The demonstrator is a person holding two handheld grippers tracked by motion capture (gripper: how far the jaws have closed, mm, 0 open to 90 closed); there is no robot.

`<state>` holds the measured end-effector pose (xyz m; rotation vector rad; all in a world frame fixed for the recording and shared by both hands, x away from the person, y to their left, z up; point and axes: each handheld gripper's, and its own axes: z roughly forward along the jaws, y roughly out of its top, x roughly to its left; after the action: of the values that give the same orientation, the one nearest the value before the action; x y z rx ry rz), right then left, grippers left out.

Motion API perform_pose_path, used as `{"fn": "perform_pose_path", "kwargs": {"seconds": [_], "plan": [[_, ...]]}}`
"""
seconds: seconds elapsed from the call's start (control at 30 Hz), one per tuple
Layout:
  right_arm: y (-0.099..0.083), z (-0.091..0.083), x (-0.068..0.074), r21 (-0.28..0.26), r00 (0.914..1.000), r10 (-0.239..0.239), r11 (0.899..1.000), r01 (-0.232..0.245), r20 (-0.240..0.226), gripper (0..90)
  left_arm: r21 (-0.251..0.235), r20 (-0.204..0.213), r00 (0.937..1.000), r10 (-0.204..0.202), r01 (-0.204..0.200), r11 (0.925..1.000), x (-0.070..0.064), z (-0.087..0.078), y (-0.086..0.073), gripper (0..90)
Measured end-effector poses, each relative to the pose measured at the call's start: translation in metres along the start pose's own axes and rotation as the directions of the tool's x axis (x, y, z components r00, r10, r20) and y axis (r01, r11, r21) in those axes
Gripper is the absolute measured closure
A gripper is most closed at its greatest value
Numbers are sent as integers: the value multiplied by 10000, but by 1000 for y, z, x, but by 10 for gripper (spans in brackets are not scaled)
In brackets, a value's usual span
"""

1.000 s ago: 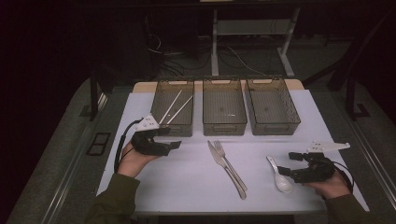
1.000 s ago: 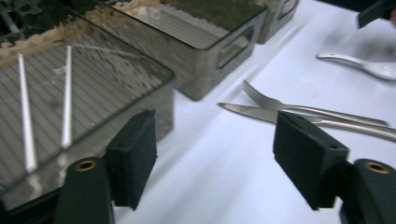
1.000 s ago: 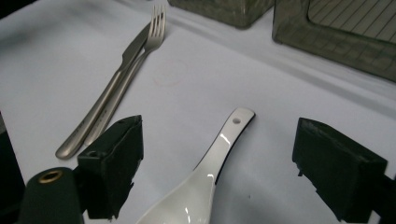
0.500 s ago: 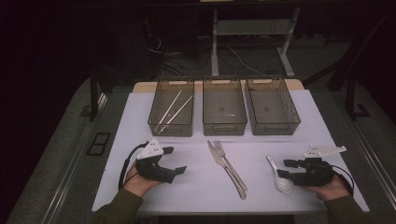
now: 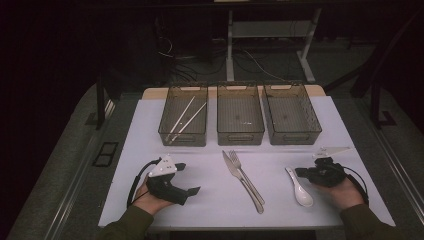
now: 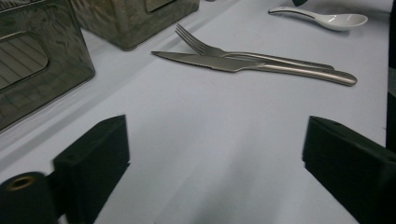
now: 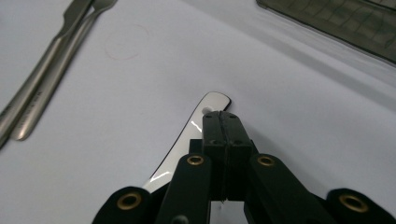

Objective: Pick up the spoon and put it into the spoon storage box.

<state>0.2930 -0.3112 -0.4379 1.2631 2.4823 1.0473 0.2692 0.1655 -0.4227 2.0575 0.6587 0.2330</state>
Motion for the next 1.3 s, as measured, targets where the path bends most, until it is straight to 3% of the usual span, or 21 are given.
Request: {"fn": "perform_pose_path", "kwargs": {"seconds": [0.13,0.5,1.0,1.1,1.3], "plan": [[6,11,0,215,9999,66,9997,-68,89,895,46,43,10000,51,-51,10000,-1,2,0,31],[17,26,13,445,9975,-373,9982,400,-594,895,211,217,9997,93,-98,9997,-2,5,-1,30],[22,31,34,597,9723,-1472,9853,1603,-1815,895,340,370,9990,233,-245,9991,-4,8,0,32],[22,27,29,408,9762,-1348,9888,1436,-1698,887,298,432,9987,252,-265,9992,-4,8,-1,31],[18,7,18,-298,9817,-921,9956,883,-1667,699,197,536,9982,263,-274,9994,-2,9,-2,25]]}}
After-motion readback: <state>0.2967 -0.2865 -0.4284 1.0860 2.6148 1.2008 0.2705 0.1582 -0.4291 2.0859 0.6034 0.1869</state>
